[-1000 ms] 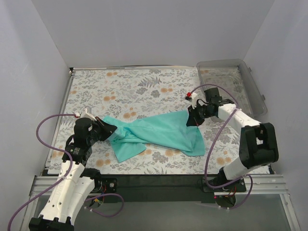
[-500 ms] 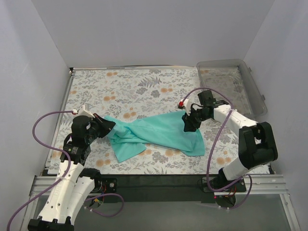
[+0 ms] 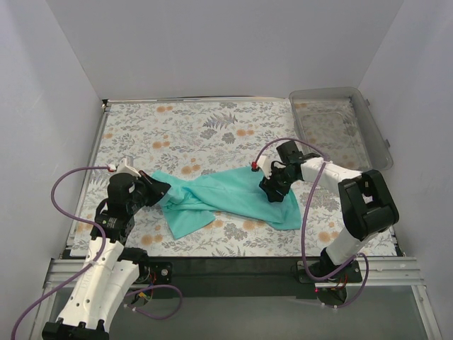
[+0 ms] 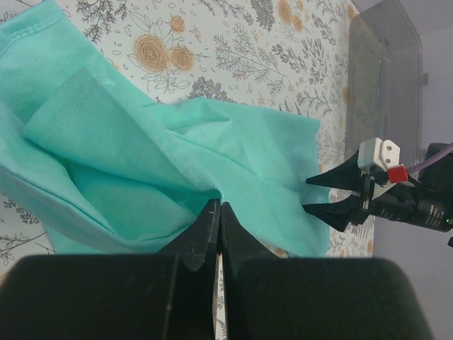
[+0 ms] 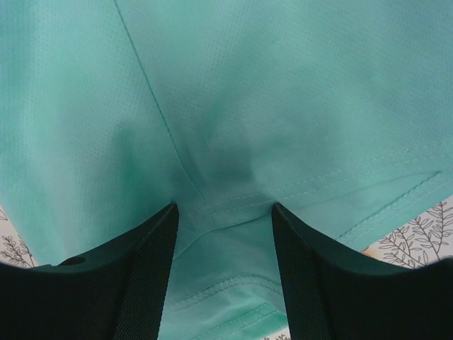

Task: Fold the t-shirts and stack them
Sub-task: Flatten the tshirt out

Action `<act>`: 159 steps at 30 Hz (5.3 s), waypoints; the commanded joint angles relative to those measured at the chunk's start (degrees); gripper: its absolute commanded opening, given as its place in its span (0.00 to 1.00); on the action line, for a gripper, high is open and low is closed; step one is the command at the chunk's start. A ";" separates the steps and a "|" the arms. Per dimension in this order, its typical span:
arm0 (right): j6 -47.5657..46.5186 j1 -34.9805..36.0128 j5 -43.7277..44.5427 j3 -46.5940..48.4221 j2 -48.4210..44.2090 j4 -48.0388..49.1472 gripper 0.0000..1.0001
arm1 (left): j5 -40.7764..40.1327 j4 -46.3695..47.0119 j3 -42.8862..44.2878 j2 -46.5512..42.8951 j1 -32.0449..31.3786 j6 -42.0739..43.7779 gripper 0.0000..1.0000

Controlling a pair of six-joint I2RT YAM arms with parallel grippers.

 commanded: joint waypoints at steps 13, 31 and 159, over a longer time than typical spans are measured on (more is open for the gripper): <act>1.54 3.72 9.08 -0.12 -5.00 3.67 0.28 | 1.14 0.54 -0.57 -1.06 0.25 0.28 0.00; 5.05 3.72 7.68 -0.65 -5.01 3.49 0.46 | 1.32 0.63 -0.65 -1.06 0.25 0.28 0.00; 27.37 -13.86 -2.88 31.76 15.99 26.96 0.01 | -25.41 49.67 13.22 54.47 4.81 13.81 0.00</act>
